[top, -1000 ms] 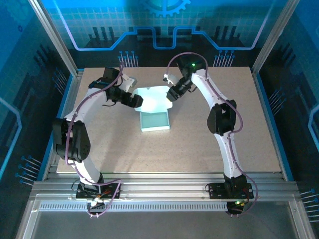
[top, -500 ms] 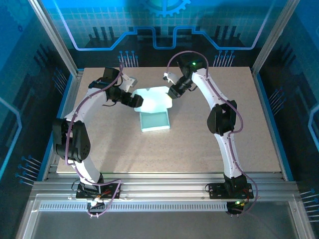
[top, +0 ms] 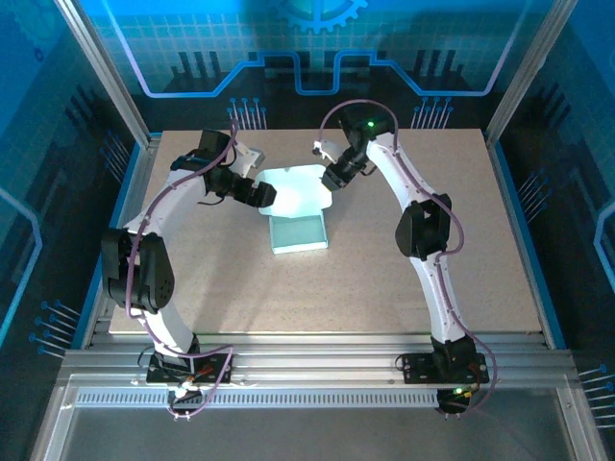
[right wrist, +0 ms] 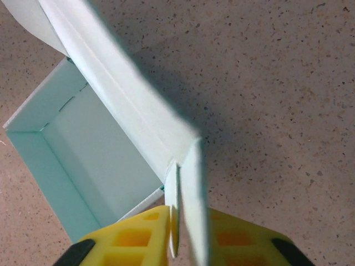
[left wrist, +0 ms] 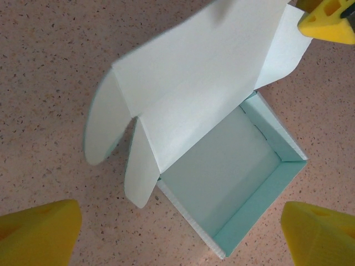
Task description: Fold the paper box
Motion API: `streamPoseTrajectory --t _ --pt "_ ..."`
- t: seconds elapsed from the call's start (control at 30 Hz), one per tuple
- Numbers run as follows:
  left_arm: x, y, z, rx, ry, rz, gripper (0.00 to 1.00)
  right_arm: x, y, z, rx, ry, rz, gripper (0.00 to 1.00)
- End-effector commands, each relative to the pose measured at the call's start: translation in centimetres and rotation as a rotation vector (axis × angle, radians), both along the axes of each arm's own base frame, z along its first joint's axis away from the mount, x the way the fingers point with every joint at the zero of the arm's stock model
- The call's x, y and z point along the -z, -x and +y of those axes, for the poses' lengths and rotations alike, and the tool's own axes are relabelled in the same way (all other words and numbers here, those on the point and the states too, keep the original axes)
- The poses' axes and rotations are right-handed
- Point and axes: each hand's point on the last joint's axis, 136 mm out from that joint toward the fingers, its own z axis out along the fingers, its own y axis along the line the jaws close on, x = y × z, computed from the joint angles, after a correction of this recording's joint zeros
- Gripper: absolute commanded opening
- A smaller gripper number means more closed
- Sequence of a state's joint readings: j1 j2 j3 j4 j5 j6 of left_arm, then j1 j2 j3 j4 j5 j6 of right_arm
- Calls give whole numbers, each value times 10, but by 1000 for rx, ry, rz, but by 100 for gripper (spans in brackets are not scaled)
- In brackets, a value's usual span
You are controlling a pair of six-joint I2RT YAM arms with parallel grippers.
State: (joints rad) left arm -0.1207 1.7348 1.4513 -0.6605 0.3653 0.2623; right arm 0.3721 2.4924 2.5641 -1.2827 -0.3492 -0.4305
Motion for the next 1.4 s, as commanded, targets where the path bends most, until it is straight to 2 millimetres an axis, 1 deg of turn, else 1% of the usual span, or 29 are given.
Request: streamPoseTrajectory --t 0.0,0.03,0.1,0.3,0.4,0.43,0.57,0.6,0.63,0.73,0.83,0.9,0.97,1.03,1.07,1.1,1.37 --pt "-13 -1 0 10 30 -24 94 -5 4 7 -21 -16 0 11" --pt "-13 -1 1 9 29 -25 93 -6 3 7 -21 -15 -5 6" --pt "-13 -2 1 3 30 -26 94 -7 4 6 -23 -13 -7 0" --pt "-22 -12 5 -19 39 -81 93 -17 8 9 -33 -22 -24 0" --pt "-26 -13 2 4 48 -73 89 -22 9 10 -35 -30 -35 0" --pt "-25 -12 1 17 48 -58 86 -24 10 10 -34 -33 -37 0" --pt "-17 -9 -3 65 47 -7 68 -25 12 10 -36 -25 -39 0" --pt "-16 -6 -6 78 62 11 56 -25 12 9 -34 -23 -41 0" --pt "-15 -4 -9 88 79 33 51 -24 11 9 -33 -19 -41 0" --pt "-5 -6 -9 80 63 67 50 -23 11 9 -30 -17 -41 0" --pt "4 -11 2 39 -4 65 51 -24 12 10 -33 -20 -39 0" --pt "9 -14 8 15 -44 62 54 -24 13 9 -33 -17 -38 0" --pt "10 -16 8 6 -42 68 53 -25 12 8 -31 -14 -44 0" --pt "13 -14 5 8 -26 82 48 -25 12 8 -30 -14 -47 0" --pt "15 -13 3 12 -26 89 41 -25 11 8 -27 -14 -47 0" --pt "18 -12 2 16 -31 97 39 -25 11 9 -27 -17 -47 0" --pt "31 -6 2 31 -55 139 38 -26 12 9 -25 -17 -46 0"
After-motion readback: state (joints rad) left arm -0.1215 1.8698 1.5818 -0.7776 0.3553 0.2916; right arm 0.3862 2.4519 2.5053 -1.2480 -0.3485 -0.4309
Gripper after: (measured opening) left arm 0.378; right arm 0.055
